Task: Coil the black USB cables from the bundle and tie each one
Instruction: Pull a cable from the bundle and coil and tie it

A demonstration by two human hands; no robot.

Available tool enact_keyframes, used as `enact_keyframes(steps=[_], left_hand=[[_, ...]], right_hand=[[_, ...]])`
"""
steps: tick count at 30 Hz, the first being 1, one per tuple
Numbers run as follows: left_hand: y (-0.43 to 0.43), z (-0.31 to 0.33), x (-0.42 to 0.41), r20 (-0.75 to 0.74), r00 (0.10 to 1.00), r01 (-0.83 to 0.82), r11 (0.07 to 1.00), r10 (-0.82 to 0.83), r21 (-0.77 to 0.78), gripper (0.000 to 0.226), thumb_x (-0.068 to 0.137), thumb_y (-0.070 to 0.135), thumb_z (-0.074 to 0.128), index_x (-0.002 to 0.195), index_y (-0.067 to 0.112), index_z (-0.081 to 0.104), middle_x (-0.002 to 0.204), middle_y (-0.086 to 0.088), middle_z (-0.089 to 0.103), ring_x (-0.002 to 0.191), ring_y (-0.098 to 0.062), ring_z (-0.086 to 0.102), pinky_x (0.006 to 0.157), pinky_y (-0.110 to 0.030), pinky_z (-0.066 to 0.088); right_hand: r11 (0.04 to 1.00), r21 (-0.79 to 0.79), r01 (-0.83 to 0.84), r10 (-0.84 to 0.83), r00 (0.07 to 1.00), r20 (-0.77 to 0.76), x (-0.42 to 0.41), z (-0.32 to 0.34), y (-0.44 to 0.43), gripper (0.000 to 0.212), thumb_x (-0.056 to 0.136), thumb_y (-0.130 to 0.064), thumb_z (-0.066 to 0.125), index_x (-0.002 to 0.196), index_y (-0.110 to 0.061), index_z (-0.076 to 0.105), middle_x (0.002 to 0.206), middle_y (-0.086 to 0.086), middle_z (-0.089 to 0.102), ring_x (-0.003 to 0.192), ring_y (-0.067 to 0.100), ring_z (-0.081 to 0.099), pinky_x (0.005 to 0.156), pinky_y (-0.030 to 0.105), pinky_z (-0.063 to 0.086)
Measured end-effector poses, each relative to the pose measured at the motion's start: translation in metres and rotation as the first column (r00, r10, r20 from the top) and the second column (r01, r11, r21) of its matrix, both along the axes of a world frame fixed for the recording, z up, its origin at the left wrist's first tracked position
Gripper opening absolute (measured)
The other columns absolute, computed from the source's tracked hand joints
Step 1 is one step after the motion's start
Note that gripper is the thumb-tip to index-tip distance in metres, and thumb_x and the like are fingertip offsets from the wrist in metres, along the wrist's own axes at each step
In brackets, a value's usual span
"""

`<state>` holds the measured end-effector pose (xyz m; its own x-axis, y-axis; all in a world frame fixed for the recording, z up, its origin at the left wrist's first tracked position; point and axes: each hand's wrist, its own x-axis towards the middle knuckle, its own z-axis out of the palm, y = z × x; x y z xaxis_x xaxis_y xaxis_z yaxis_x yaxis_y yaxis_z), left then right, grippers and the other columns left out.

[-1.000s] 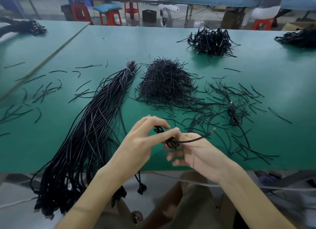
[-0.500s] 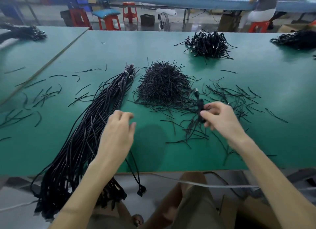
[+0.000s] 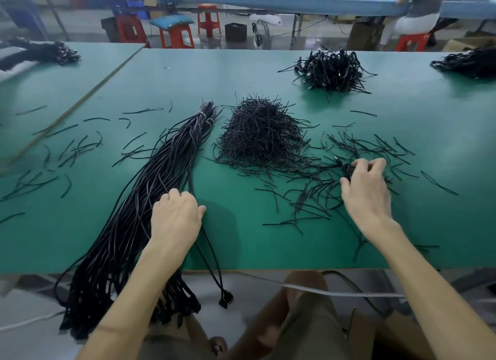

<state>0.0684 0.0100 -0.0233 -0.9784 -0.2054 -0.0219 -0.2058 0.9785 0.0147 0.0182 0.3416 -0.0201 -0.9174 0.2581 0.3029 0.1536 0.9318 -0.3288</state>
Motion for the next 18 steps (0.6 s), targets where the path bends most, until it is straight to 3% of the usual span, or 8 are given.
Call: enact_keyframes(steps=[2,4,6,8,11,14,16,18], left_hand=[[0.002,0.001,-0.001,0.024,0.999,-0.023,0.999,0.024,-0.030,0.043,0.105,0.046,0.048,0.115,0.004,0.056,0.123,-0.016,0.055,0.113,-0.033,0.055,0.093,-0.039,0.044],[0.004,0.003,-0.003,0.048,0.999,-0.023,0.999,0.025,-0.032,0.035,0.106,0.039,0.048,0.101,0.006,0.058,0.118,-0.016,0.056,0.103,-0.032,0.053,0.086,-0.039,0.043],[0.003,0.004,-0.005,0.047,0.999,-0.026,0.999,0.025,0.021,0.033,0.104,0.027,0.050,0.075,0.009,0.049,0.099,-0.011,0.054,0.088,-0.030,0.046,0.075,-0.037,0.037],[0.005,0.005,-0.006,0.012,1.000,0.009,0.992,-0.010,0.125,0.041,0.098,0.021,0.054,0.062,0.008,0.038,0.075,-0.006,0.042,0.074,-0.027,0.043,0.065,-0.035,0.033],[0.015,0.005,-0.007,-0.106,0.990,0.126,0.914,-0.092,0.387,0.044,0.095,0.024,0.058,0.059,0.008,0.039,0.064,-0.004,0.042,0.065,-0.015,0.043,0.055,-0.033,0.030],[0.028,0.010,-0.006,-0.180,0.962,0.273,0.793,-0.207,0.545,0.029,0.094,0.031,0.058,0.075,0.009,0.055,0.082,0.000,0.054,0.071,-0.007,0.051,0.060,-0.031,0.037],[0.031,0.014,-0.004,-0.180,0.934,0.353,0.709,-0.309,0.610,0.020,0.093,0.032,0.057,0.082,0.014,0.059,0.082,-0.001,0.061,0.066,-0.008,0.055,0.058,-0.027,0.044],[0.025,0.013,-0.003,-0.156,0.917,0.369,0.636,-0.367,0.678,0.020,0.093,0.029,0.059,0.081,0.014,0.059,0.072,0.001,0.062,0.055,-0.005,0.049,0.050,-0.021,0.038]], right_hand=[[0.999,-0.015,-0.040,0.040,0.999,-0.023,0.005,0.001,-0.007,0.028,0.101,-0.019,0.059,0.122,-0.002,0.050,0.120,0.013,0.038,0.076,0.028,0.057,0.066,0.043,0.056],[0.994,-0.039,-0.097,0.096,0.995,-0.035,0.010,0.002,-0.018,0.029,0.102,-0.019,0.057,0.126,-0.004,0.052,0.123,0.012,0.038,0.077,0.024,0.059,0.064,0.034,0.052],[0.978,-0.097,-0.183,0.179,0.983,-0.046,0.016,0.004,-0.035,0.028,0.102,-0.019,0.056,0.126,-0.006,0.054,0.125,0.008,0.039,0.070,0.017,0.059,0.060,0.023,0.045],[0.936,-0.199,-0.289,0.287,0.957,-0.042,0.023,0.007,-0.056,0.027,0.102,-0.019,0.056,0.127,-0.008,0.055,0.125,0.005,0.042,0.064,0.008,0.056,0.060,0.016,0.043],[0.831,-0.284,-0.479,0.491,0.871,-0.031,0.034,0.013,-0.091,0.035,0.101,-0.015,0.056,0.136,-0.019,0.052,0.126,0.001,0.044,0.073,0.012,0.063,0.077,0.029,0.055],[0.699,-0.261,-0.665,0.689,0.725,-0.002,0.042,0.012,-0.122,0.063,0.096,-0.005,0.058,0.147,-0.035,0.039,0.127,-0.002,0.039,0.082,0.021,0.063,0.083,0.042,0.055],[0.627,-0.308,-0.715,0.764,0.642,0.064,0.045,0.009,-0.139,0.080,0.089,0.005,0.055,0.150,-0.042,0.032,0.131,-0.004,0.037,0.089,0.026,0.060,0.084,0.046,0.054],[0.590,-0.400,-0.701,0.786,0.613,0.085,0.046,0.005,-0.149,0.085,0.082,0.013,0.051,0.150,-0.036,0.036,0.131,-0.005,0.041,0.101,0.028,0.058,0.088,0.046,0.052]])
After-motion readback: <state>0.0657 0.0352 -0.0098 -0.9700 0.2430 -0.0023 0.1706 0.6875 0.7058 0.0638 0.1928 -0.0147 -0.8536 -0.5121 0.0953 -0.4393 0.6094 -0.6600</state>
